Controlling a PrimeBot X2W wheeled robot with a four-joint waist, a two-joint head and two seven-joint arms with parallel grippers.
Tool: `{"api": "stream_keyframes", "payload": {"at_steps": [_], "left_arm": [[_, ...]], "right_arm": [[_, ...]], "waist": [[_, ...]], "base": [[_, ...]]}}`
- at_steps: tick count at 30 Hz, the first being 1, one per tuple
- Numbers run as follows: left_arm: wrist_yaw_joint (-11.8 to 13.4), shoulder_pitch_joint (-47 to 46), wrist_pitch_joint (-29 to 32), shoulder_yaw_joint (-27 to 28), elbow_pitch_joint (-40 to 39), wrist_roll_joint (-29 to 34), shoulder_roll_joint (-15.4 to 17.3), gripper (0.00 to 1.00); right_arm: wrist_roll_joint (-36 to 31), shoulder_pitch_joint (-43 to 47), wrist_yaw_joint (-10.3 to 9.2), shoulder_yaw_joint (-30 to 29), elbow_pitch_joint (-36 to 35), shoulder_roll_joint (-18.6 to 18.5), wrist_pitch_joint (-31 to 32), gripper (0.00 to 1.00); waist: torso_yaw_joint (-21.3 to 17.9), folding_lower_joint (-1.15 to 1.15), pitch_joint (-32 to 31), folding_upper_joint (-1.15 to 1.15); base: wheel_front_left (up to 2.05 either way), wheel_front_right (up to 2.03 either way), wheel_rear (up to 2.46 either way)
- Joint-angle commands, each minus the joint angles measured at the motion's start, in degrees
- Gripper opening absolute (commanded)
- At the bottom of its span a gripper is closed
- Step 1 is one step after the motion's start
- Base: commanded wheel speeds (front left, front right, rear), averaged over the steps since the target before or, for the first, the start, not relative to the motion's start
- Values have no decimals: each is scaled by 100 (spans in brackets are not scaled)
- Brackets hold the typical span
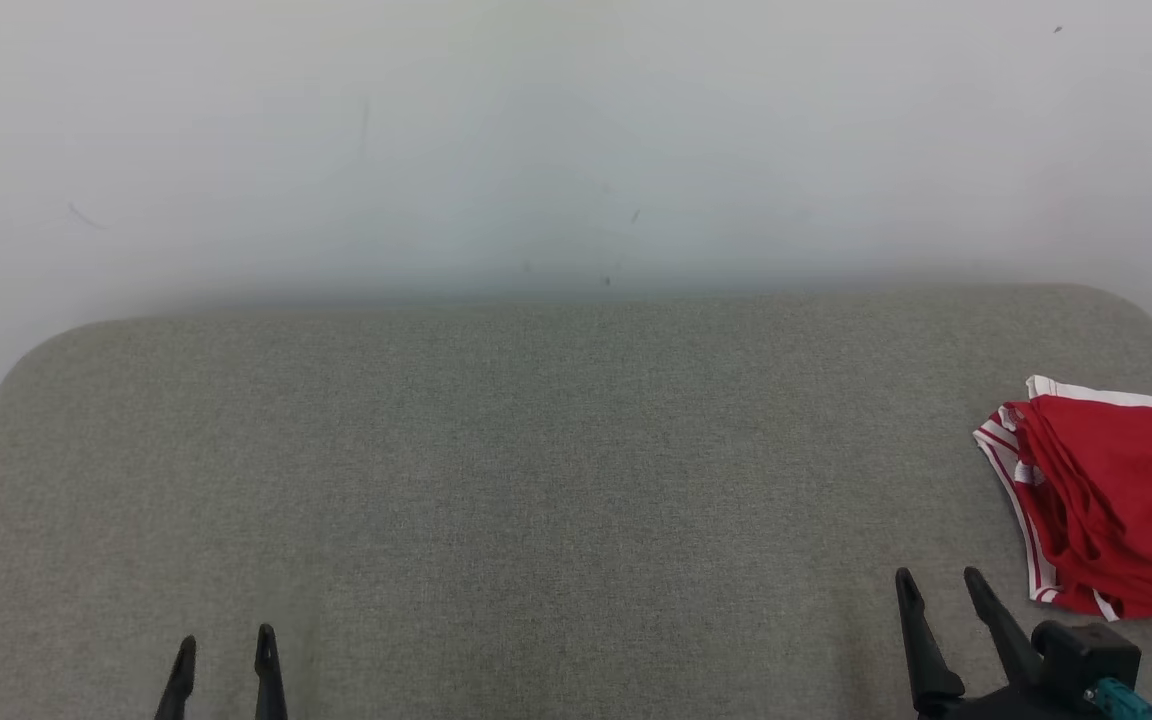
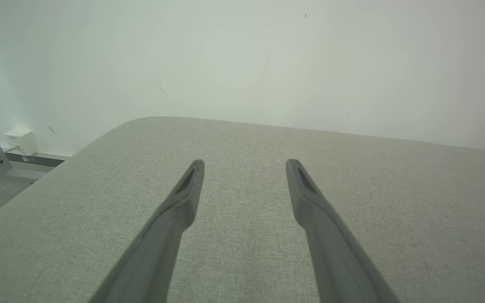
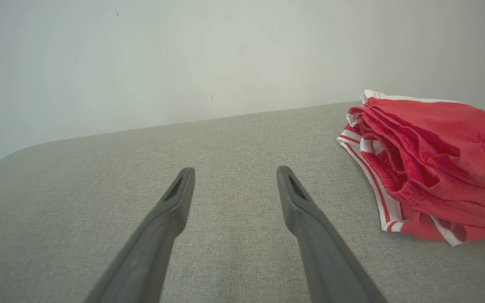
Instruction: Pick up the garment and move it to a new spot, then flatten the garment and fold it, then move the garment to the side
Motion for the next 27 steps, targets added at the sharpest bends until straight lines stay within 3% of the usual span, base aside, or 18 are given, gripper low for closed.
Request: {"api": "stream_keyframes", "payload": {"at_steps": [1, 4, 27], "left_arm": [[-1, -3, 2, 1, 13, -5, -1, 0], [1, 42, 22, -5, 196, -3, -26, 0], [-98, -270, 648, 77, 175, -2416, -16, 0]], "right_arm": [[5, 2, 0, 2, 12, 3, 0, 0], [2, 82, 0, 16, 182, 23, 4, 0], [2253, -113, -2, -235, 33, 119, 434, 0]], "waist": [[0, 0, 0, 0], [1, 0, 1, 0], [0, 0, 75, 0]], "base": [[0, 0, 0], [0, 0, 0], [0, 0, 0]]}}
